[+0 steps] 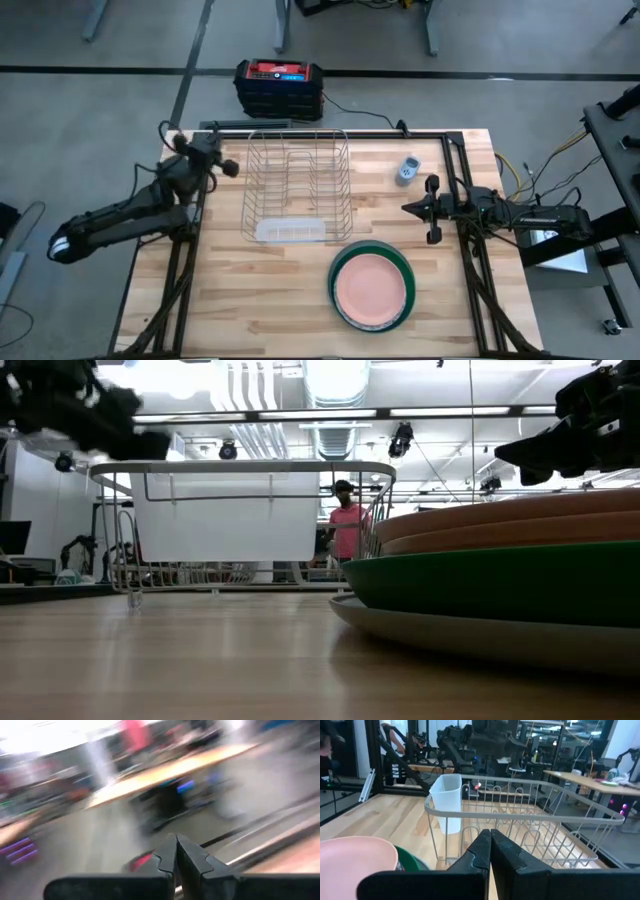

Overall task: Sort dishes
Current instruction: Put the pink plate in the dish rack

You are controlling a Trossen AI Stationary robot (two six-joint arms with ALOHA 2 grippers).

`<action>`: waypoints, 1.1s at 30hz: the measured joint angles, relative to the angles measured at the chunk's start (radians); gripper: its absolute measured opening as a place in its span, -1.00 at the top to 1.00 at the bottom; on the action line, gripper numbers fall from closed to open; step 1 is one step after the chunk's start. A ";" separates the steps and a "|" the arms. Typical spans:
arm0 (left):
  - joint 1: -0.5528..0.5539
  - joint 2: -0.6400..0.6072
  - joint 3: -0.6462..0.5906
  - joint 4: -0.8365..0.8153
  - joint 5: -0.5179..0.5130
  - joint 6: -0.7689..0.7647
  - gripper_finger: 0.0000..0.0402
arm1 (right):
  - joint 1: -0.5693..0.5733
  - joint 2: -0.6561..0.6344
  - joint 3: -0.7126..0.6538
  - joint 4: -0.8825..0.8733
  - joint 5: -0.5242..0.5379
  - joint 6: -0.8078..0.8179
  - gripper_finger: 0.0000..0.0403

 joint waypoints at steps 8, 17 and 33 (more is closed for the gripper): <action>-0.047 0.038 0.260 -0.025 0.711 -0.220 1.00 | 0.000 0.000 0.000 0.001 0.000 0.098 1.00; -0.109 0.073 0.313 -0.032 0.810 -0.350 1.00 | 0.000 0.000 0.000 0.001 0.000 0.237 1.00; -0.410 0.244 0.193 0.240 0.627 -0.173 1.00 | 0.020 0.120 0.259 -0.281 -0.024 0.305 1.00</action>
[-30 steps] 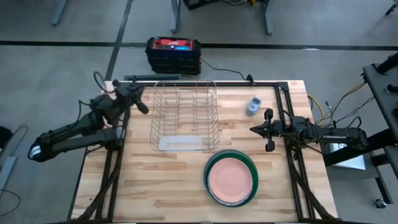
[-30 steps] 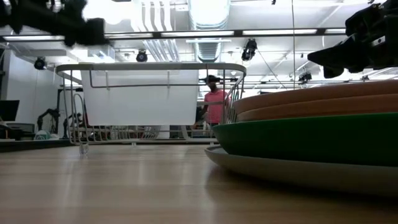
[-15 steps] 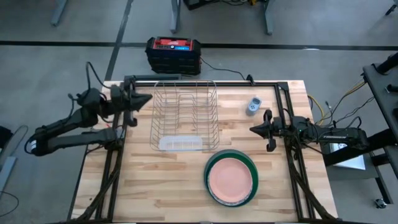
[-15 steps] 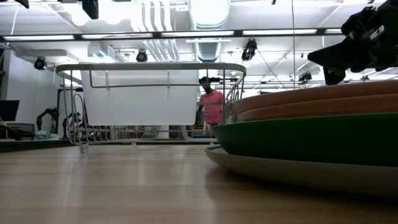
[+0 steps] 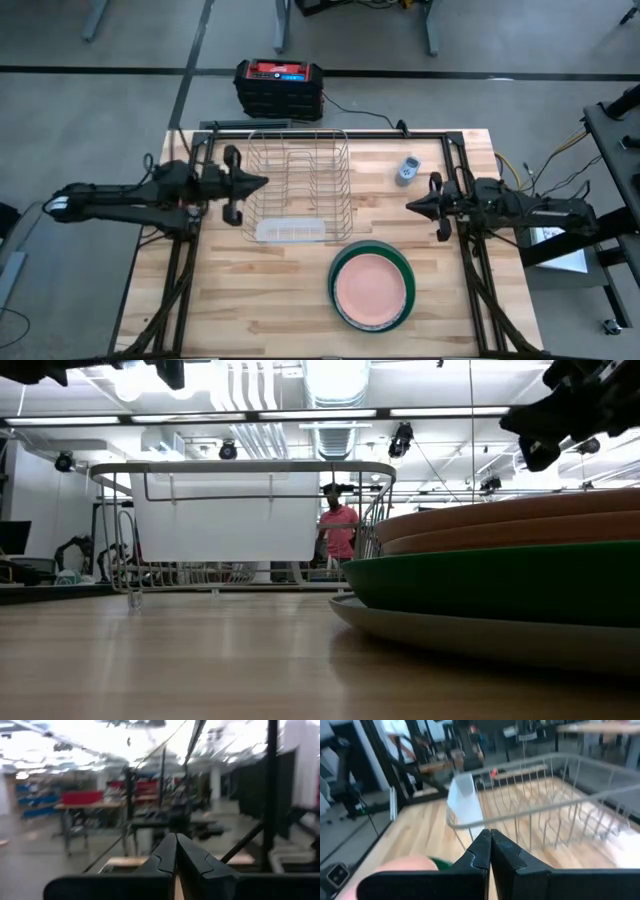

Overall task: Sort dishes
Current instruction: Put the pink plate in the dish rack

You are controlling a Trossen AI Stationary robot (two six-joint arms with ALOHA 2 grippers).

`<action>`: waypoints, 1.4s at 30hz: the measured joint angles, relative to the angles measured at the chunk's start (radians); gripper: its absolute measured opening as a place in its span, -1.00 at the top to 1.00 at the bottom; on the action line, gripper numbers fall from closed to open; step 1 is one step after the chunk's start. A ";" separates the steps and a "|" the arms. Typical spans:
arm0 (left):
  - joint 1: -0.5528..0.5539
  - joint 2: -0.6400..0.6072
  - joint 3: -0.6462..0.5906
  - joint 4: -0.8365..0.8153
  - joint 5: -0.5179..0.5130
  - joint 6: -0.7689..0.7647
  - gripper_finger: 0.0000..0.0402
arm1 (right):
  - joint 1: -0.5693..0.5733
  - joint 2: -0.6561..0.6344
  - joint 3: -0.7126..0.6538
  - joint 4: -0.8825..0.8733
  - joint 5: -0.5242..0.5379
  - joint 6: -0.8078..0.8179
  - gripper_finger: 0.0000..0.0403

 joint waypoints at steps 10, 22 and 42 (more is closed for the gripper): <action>-0.007 0.012 0.021 -0.206 -0.019 -0.004 1.00 | 0.078 0.298 0.183 -0.269 0.016 0.210 1.00; -0.006 -0.057 0.034 -0.375 -0.054 -0.002 1.00 | 0.263 0.727 0.357 -0.303 0.000 0.242 1.00; -0.006 -0.086 0.031 -0.500 -0.054 0.022 1.00 | 0.348 1.145 0.603 -0.416 0.049 0.311 0.50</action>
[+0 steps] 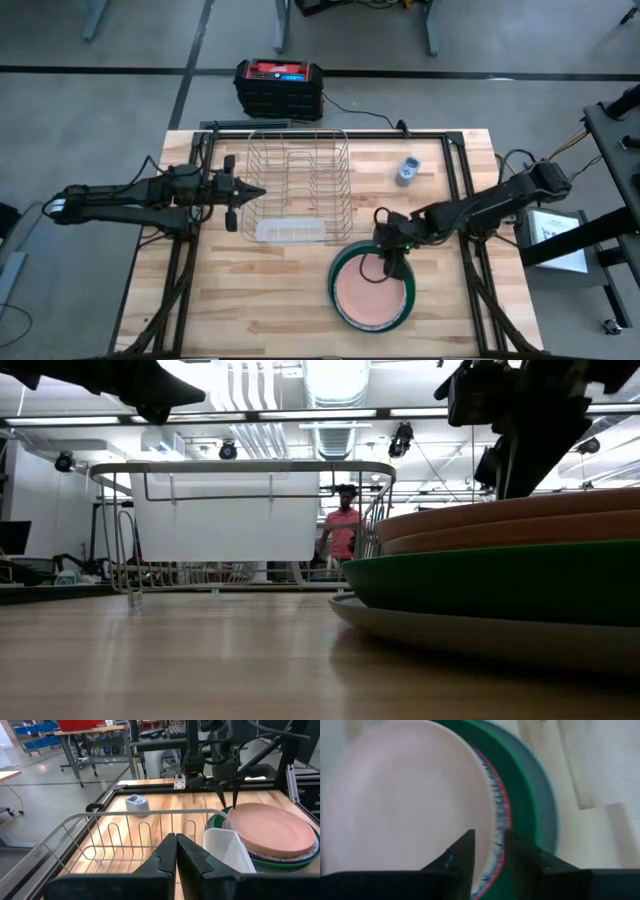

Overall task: Sort dishes
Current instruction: Put the pink plate in the dish rack

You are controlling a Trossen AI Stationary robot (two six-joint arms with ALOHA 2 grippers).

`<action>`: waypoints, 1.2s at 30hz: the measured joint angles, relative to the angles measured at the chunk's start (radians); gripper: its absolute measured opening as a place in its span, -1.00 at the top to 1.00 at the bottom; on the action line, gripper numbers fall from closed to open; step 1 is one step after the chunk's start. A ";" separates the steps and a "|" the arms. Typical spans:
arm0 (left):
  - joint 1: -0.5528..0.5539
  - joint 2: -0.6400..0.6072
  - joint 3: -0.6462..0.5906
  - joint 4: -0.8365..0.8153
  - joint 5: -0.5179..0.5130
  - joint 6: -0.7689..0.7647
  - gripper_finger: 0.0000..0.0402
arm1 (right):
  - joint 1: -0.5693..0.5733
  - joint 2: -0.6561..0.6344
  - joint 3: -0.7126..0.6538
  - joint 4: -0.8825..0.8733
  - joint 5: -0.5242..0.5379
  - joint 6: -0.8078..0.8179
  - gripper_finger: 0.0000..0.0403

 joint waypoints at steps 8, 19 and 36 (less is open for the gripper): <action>0.000 -0.002 0.000 -0.007 0.001 -0.012 1.00 | 0.018 0.045 0.038 -0.064 0.097 -0.044 0.25; 0.000 -0.001 0.000 -0.007 0.001 -0.016 1.00 | 0.018 0.052 0.036 -0.055 0.099 0.007 0.28; 0.000 0.001 -0.001 -0.007 0.002 -0.016 1.00 | 0.035 0.121 0.035 -0.010 0.104 -0.019 0.29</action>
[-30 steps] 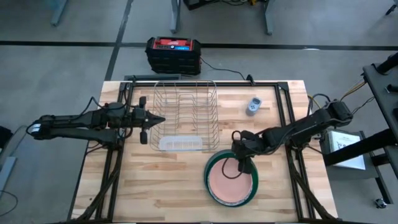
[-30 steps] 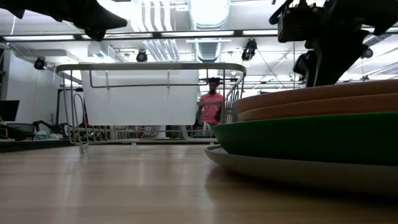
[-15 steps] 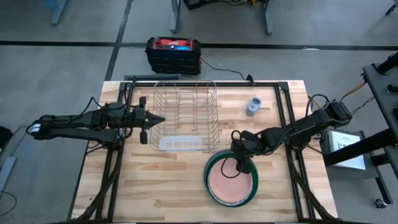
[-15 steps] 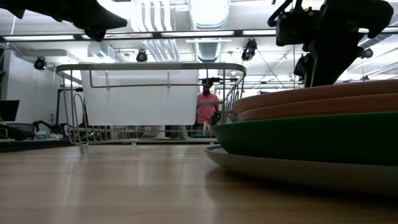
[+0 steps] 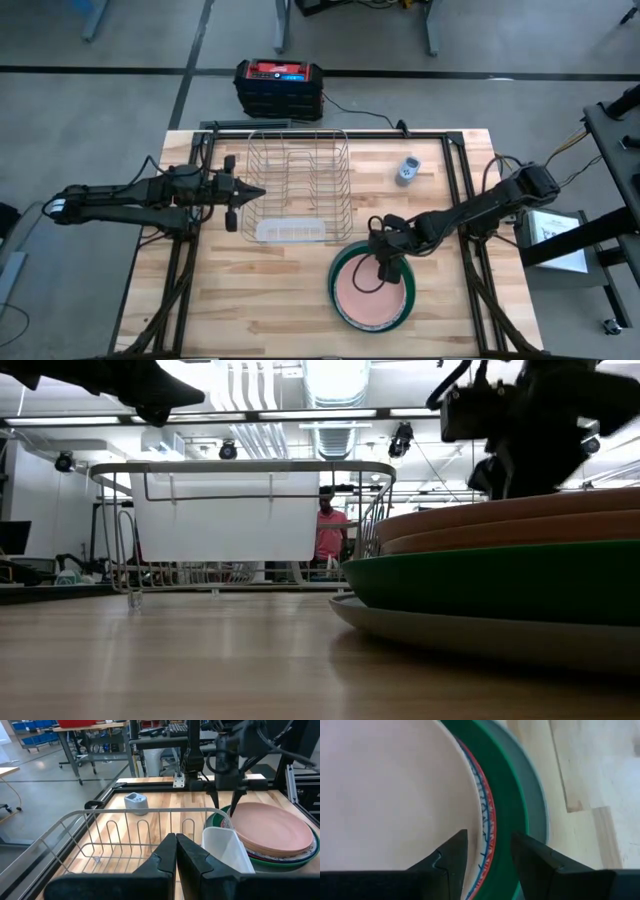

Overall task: Sort dishes
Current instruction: Put the pink plate in the dish rack

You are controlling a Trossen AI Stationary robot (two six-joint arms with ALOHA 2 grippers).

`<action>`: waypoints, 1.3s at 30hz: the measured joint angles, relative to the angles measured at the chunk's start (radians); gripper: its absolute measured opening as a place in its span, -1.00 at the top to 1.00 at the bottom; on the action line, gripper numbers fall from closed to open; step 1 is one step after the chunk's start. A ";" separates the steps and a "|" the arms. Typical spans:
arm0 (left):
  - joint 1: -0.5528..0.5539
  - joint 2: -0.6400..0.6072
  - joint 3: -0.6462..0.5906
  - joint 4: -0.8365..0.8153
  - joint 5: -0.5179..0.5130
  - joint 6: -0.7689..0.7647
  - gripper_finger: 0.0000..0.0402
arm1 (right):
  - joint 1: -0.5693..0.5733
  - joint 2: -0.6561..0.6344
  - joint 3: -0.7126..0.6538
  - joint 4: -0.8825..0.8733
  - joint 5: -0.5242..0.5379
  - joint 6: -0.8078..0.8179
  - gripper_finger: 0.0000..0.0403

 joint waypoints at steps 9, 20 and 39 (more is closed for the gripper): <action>0.000 0.006 -0.001 0.000 0.000 0.005 1.00 | -0.001 0.015 0.005 0.003 0.000 -0.011 0.38; 0.000 0.006 -0.001 0.001 -0.001 0.008 1.00 | -0.001 0.006 0.005 0.004 -0.002 -0.015 0.83; 0.000 0.005 -0.001 0.010 -0.001 0.008 1.00 | -0.001 -0.142 0.005 -0.001 0.026 -0.018 0.99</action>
